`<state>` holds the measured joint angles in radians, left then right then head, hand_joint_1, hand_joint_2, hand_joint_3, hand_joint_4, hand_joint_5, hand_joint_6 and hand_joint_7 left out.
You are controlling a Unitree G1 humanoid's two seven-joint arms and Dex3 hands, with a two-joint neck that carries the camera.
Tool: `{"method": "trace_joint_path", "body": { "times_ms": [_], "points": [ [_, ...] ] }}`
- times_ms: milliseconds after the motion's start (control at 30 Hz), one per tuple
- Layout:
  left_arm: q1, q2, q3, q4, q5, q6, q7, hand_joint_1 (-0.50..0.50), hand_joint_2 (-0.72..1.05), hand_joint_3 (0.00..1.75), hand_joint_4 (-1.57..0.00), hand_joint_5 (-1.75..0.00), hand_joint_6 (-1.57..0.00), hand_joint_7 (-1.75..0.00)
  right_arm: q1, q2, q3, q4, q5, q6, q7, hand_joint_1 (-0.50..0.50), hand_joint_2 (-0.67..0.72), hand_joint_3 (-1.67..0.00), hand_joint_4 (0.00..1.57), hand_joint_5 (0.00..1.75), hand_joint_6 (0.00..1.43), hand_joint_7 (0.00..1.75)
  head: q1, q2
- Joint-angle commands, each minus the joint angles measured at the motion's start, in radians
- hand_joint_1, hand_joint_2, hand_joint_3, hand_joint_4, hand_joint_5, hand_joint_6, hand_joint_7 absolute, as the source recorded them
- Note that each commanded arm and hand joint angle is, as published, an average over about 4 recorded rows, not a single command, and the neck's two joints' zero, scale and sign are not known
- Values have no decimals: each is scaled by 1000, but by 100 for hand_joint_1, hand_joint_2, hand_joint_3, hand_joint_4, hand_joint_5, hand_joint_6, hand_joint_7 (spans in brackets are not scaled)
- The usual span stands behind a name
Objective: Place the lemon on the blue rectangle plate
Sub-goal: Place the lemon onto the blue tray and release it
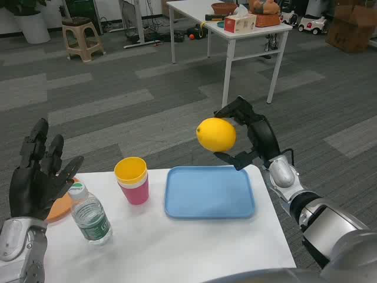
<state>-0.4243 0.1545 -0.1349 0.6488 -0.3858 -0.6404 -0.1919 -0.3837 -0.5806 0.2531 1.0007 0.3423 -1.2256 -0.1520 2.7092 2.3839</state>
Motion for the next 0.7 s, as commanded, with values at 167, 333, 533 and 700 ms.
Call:
{"method": "trace_joint_path", "body": {
  "times_ms": [167,333,533,700],
  "points": [
    [10,-7,4,-14,-30,-1,-3,-46,105,9,0,-21,0,-14,14,-12,2,3,11,-7,-14,-12,-41,-145,78,68,120,159,-4,-16],
    [4,-7,3,-10,-30,-1,-3,-46,105,9,0,-21,0,-14,12,-12,2,7,11,-6,-15,-12,-40,-145,79,68,120,161,-4,-18],
    [2,-7,1,-6,-30,-1,-3,-46,105,9,0,-21,0,-14,11,-12,2,12,11,-6,-15,-12,-41,-143,80,68,120,161,-1,-24],
    [2,-7,1,-4,-30,-1,-3,-46,105,9,0,-21,0,-14,9,-12,5,16,11,-6,-15,-12,-41,-143,80,68,120,157,0,-28]
  ]
}}
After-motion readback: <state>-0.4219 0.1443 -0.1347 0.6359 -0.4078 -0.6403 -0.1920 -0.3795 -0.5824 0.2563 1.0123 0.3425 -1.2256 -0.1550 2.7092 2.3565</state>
